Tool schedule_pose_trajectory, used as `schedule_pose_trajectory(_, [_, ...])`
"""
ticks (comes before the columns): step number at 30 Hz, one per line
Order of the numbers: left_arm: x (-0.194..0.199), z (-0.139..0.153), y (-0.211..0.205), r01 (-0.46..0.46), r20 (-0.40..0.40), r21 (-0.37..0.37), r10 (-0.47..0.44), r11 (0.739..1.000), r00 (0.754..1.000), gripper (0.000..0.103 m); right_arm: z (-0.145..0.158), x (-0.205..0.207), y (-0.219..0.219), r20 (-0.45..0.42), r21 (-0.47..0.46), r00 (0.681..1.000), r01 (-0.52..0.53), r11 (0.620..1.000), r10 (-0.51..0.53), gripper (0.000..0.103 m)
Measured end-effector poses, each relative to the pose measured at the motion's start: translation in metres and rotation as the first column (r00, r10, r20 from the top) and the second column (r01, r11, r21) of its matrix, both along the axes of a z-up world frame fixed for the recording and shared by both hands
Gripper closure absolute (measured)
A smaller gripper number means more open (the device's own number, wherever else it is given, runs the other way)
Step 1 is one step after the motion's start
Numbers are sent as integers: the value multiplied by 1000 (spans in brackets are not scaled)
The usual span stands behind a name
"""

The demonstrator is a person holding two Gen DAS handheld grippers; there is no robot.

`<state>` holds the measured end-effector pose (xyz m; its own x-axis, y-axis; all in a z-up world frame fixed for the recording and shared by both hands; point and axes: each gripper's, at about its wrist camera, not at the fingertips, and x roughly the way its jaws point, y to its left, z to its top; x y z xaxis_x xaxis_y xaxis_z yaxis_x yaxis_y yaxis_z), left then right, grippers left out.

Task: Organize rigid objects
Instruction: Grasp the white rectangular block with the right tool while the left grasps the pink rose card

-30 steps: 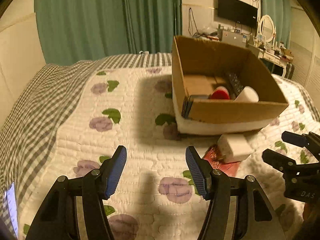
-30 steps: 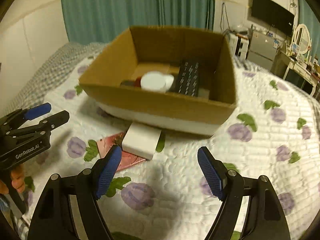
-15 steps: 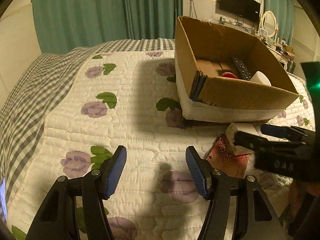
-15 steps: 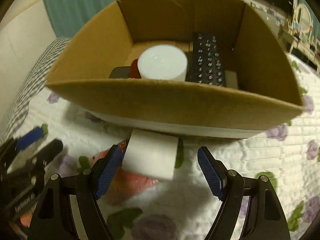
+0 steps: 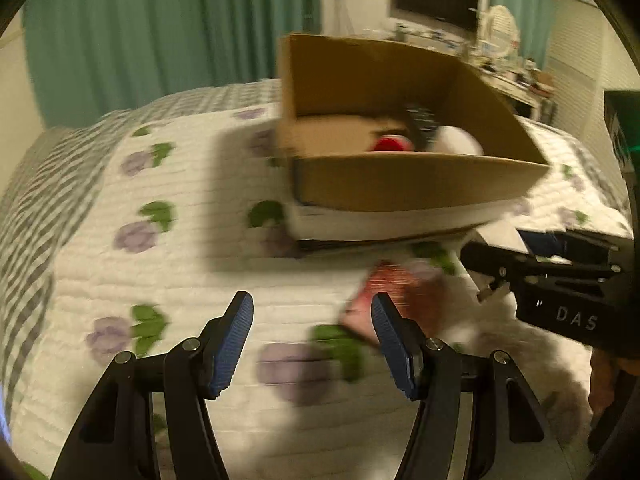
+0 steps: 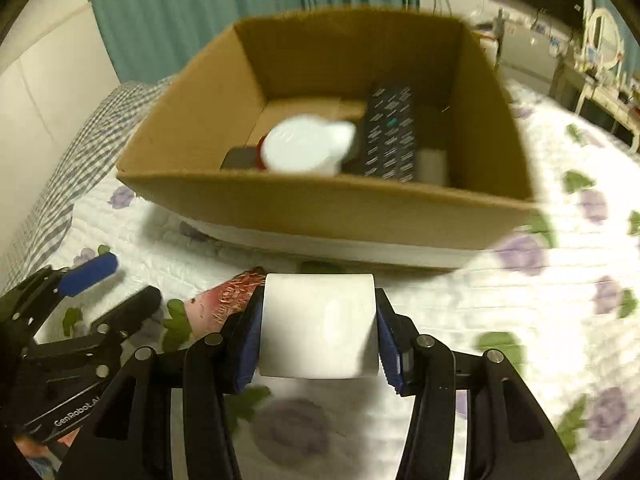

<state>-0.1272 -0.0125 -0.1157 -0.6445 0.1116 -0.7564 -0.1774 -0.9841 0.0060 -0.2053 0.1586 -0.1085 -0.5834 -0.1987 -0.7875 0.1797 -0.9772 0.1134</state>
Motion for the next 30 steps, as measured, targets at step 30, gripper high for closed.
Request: schedule_pose_trajectory(30, [-43, -44, 80, 262, 131, -311, -233, 914, 964, 23, -2, -5, 37, 36, -110, 996, 85, 990, -82, 53])
